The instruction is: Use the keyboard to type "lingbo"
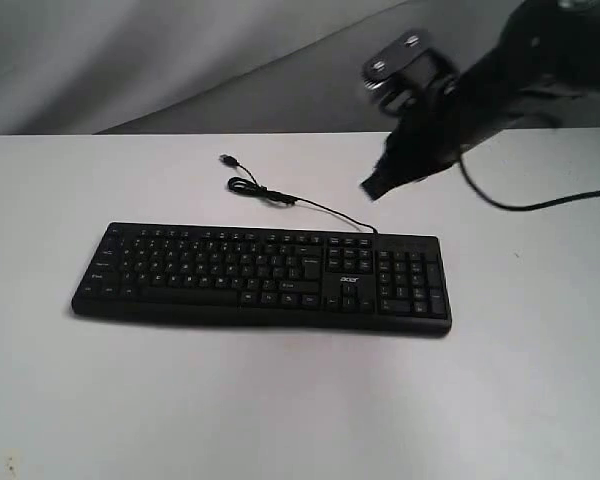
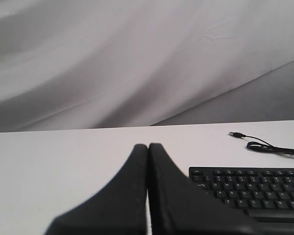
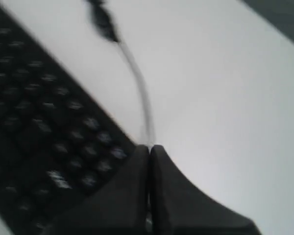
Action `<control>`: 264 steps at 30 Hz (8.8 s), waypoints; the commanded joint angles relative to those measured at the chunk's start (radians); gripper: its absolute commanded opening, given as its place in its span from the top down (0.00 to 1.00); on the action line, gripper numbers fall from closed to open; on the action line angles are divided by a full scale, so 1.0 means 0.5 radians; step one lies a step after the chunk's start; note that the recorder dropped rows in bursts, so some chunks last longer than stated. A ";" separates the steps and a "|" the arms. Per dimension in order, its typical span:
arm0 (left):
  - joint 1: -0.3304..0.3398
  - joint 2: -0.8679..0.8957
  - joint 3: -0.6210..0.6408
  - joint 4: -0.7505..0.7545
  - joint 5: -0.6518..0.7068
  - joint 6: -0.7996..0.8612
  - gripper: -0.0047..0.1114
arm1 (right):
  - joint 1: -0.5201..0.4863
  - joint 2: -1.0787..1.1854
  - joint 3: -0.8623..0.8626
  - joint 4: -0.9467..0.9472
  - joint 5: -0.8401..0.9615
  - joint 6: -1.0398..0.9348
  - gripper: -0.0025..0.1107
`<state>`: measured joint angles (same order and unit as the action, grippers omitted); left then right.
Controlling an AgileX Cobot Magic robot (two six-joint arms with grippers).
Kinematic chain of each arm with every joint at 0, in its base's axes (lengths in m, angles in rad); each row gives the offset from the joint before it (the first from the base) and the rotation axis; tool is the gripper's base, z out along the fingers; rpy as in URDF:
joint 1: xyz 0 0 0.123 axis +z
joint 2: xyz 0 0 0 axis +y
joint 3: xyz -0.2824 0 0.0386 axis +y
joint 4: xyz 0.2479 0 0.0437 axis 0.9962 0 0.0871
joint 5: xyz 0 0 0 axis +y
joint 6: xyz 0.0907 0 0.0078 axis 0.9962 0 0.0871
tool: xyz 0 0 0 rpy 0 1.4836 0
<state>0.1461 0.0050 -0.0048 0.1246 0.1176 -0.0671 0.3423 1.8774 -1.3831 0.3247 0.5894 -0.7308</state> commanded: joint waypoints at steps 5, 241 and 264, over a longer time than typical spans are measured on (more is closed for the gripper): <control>-0.013 -0.010 0.010 0.001 -0.017 -0.004 0.96 | 0.475 0.379 -0.089 1.016 0.010 -1.274 0.98; -0.013 -0.010 0.010 0.001 -0.017 -0.004 0.96 | 0.662 1.159 -1.274 0.331 0.456 -0.702 0.98; -0.013 -0.010 0.010 0.001 -0.017 -0.004 0.96 | 0.425 0.837 -0.715 0.454 0.182 -0.843 0.98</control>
<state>0.1461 0.0050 -0.0048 0.1246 0.1176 -0.0671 0.5646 2.3121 -1.7494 0.5115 0.7084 -1.1174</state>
